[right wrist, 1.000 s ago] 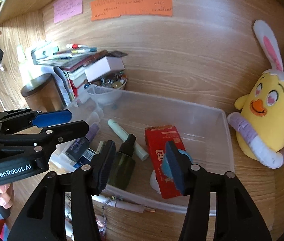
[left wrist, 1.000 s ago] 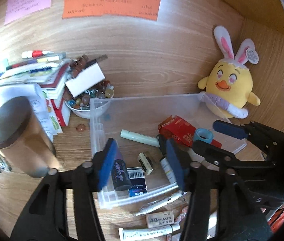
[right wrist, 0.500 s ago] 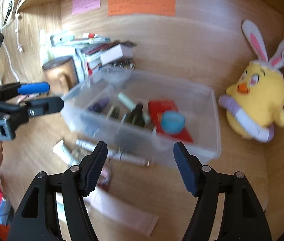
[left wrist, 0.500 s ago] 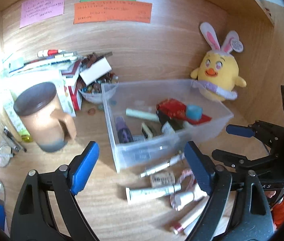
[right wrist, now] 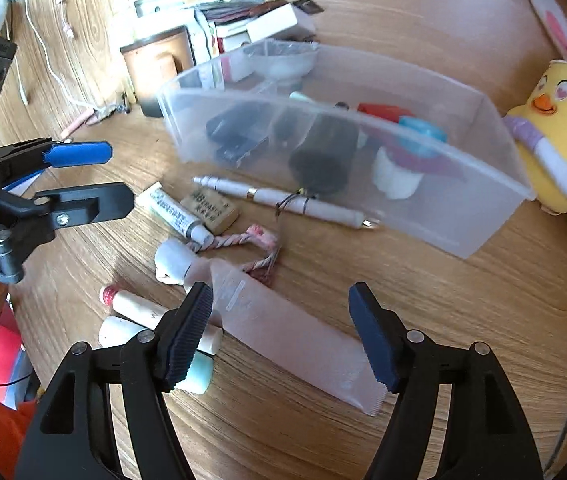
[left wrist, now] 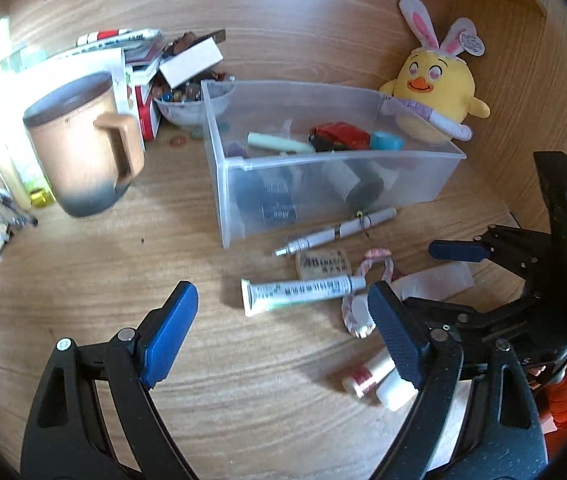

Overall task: Organize objects
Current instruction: 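Move both grippers back to the desk and grasp the pink tube with right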

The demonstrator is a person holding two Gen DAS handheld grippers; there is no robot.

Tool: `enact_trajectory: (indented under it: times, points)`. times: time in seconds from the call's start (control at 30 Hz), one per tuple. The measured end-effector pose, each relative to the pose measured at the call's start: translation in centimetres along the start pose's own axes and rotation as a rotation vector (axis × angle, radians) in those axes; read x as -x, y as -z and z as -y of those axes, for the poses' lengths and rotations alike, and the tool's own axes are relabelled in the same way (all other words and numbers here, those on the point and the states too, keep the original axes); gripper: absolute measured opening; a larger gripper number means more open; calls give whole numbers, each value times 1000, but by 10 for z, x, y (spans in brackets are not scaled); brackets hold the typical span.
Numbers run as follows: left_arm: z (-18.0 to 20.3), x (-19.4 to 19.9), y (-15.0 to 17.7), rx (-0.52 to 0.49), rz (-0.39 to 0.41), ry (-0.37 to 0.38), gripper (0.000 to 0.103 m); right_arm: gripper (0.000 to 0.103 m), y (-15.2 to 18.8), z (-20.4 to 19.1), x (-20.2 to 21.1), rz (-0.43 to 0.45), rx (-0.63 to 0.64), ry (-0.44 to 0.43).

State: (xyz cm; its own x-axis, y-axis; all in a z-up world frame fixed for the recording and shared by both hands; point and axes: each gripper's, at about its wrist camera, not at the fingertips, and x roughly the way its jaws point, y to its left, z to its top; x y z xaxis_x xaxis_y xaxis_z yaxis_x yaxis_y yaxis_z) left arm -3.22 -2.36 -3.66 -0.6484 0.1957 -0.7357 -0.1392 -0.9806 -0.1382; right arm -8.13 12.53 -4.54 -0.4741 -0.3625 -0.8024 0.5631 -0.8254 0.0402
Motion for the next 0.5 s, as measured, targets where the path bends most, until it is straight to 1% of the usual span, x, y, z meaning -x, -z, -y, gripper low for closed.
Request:
enact_trajectory:
  times: [0.1, 0.13, 0.17, 0.2, 0.27, 0.3, 0.37, 0.43, 0.5]
  points:
    - [0, -1, 4, -8, -11, -6, 87, 67, 4, 2, 0, -3, -10, -8]
    - [-1, -2, 5, -9, -16, -8, 87, 63, 5, 3, 1, 1, -11, -5]
    - [-1, -3, 5, -9, -23, -5, 87, 56, 7, 4, 3, 5, -14, -7]
    - [-1, -4, 5, -8, -27, -2, 87, 53, 8, 5, 5, 6, -16, -13]
    - [0, -5, 7, -6, -35, 11, 87, 40, 13, 8, 11, 14, -27, -28]
    - [1, -6, 7, -7, -38, 18, 87, 38, 15, 8, 14, 17, -31, -30]
    - [3, -7, 9, -10, -43, 32, 87, 26, 18, 10, 19, 23, -37, -30]
    - [8, -7, 11, -18, -52, 48, 87, 21, 23, 13, 24, 26, -45, -8]
    - [16, -7, 15, -34, -60, 64, 87, 20, 28, 17, 29, 25, -61, -1]
